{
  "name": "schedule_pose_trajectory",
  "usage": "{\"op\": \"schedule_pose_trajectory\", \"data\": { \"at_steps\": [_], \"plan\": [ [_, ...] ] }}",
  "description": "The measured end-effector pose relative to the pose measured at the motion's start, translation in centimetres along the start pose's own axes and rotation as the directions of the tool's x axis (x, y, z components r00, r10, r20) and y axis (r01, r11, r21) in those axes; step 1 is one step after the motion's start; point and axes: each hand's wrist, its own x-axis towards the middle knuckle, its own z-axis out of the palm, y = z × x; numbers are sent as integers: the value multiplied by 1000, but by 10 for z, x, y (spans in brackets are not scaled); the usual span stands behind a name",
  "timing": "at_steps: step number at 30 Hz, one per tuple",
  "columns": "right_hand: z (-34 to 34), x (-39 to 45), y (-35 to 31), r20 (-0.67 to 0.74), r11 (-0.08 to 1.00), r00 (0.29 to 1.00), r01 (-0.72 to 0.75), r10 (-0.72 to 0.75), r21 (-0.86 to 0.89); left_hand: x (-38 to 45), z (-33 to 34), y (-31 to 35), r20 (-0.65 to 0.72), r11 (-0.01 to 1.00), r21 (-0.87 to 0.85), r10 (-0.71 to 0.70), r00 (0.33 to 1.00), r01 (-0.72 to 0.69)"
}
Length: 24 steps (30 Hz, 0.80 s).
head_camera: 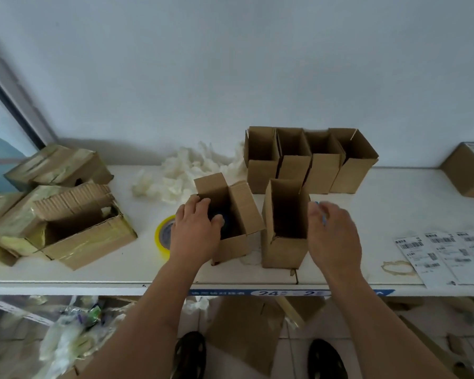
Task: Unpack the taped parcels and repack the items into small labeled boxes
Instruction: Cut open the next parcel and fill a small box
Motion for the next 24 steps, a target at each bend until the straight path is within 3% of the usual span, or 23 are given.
{"op": "schedule_pose_trajectory", "data": {
  "at_steps": [2,4,8,11,16,24],
  "plan": [
    [-5,-1,-21,-28,988,990,143,-141,58,8,-2,-5,34,999,-39,-36,999,37],
    [-4,-3,-46,61,955,964,246,-259,167,14,-4,-11,86,998,-33,-42,995,45],
    [22,-5,-90,413,936,867,152,-281,317,16,-11,-18,127,983,-140,-102,987,119],
    [55,2,-112,541,922,824,-64,-167,383,17,-10,-26,169,983,-141,-92,981,116],
    [94,13,-124,692,849,703,-457,164,264,18,-9,-32,210,985,-149,-58,976,91],
    [133,25,-131,762,776,557,-620,330,118,22,-10,-40,254,976,-207,-8,967,62]
  ]
}}
